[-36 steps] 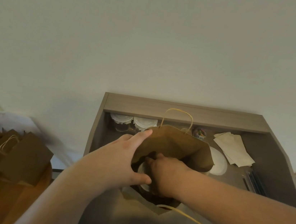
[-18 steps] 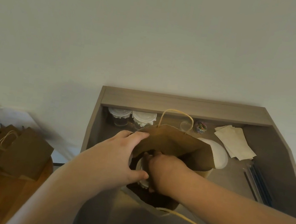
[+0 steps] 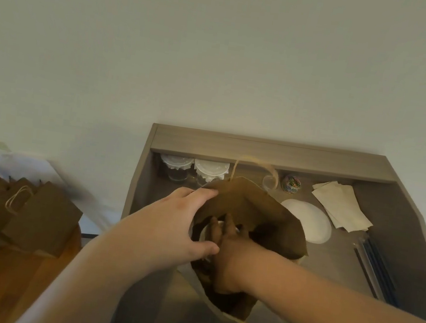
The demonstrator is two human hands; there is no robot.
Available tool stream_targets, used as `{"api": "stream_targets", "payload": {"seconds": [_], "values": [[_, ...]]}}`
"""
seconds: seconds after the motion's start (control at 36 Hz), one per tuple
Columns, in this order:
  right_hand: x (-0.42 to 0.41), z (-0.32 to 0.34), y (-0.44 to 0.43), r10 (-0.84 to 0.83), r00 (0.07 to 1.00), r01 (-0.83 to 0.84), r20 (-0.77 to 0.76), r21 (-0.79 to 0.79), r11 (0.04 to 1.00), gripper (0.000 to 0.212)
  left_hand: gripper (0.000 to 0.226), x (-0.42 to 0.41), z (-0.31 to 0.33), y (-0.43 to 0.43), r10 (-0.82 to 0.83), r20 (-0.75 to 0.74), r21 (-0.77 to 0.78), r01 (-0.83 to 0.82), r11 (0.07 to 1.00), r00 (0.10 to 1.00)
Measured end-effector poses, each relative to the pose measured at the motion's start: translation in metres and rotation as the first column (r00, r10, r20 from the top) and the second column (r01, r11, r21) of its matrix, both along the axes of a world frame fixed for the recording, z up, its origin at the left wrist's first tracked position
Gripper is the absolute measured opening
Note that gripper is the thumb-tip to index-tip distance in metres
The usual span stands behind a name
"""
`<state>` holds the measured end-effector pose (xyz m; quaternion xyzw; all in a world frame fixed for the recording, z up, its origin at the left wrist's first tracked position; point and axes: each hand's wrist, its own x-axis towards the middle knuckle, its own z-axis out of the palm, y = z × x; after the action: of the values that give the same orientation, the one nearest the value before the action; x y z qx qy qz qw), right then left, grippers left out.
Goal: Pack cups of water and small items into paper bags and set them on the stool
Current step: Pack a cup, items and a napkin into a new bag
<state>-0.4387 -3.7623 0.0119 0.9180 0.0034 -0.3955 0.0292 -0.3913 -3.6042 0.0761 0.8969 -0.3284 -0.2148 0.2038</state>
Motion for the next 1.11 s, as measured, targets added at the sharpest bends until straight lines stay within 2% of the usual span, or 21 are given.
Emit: {"api": "stream_targets", "payload": {"seconds": [0.14, 0.28, 0.39, 0.58, 0.83, 0.94, 1.11], "values": [[-0.006, -0.007, 0.004, -0.173, 0.984, 0.169, 0.046, 0.079, 0.983, 0.092, 0.095, -0.003, -0.003, -0.001, -0.007, 0.01, -0.025, 0.008, 1.0, 1.0], [-0.012, -0.021, 0.009, -0.174, 0.98, 0.168, 0.092, 0.074, 0.983, 0.088, 0.092, -0.005, -0.007, -0.002, -0.013, 0.022, -0.036, 0.014, 0.999, 1.0], [-0.017, -0.03, 0.011, -0.242, 0.951, 0.215, 0.193, 0.151, 0.965, 0.082, 0.089, -0.008, -0.009, -0.003, -0.024, 0.024, -0.042, 0.025, 0.999, 0.999], [-0.019, -0.049, 0.014, -0.151, 0.93, 0.148, 0.336, 0.035, 0.988, 0.091, 0.088, -0.015, -0.018, -0.007, -0.035, 0.076, -0.069, 0.04, 0.997, 0.996], [-0.02, -0.054, 0.018, -0.188, 0.878, 0.164, 0.441, 0.091, 0.982, 0.082, 0.084, -0.024, -0.02, -0.004, -0.03, 0.157, -0.077, 0.043, 0.996, 0.987], [-0.022, -0.057, 0.014, -0.151, 0.882, 0.134, 0.447, 0.068, 0.989, 0.078, 0.083, -0.027, -0.023, -0.006, -0.033, 0.174, -0.092, 0.05, 0.995, 0.984], [-0.024, -0.06, 0.014, -0.151, 0.871, 0.127, 0.468, 0.081, 0.989, 0.084, 0.083, -0.026, -0.025, -0.007, -0.033, 0.173, -0.101, 0.051, 0.994, 0.984]]}}
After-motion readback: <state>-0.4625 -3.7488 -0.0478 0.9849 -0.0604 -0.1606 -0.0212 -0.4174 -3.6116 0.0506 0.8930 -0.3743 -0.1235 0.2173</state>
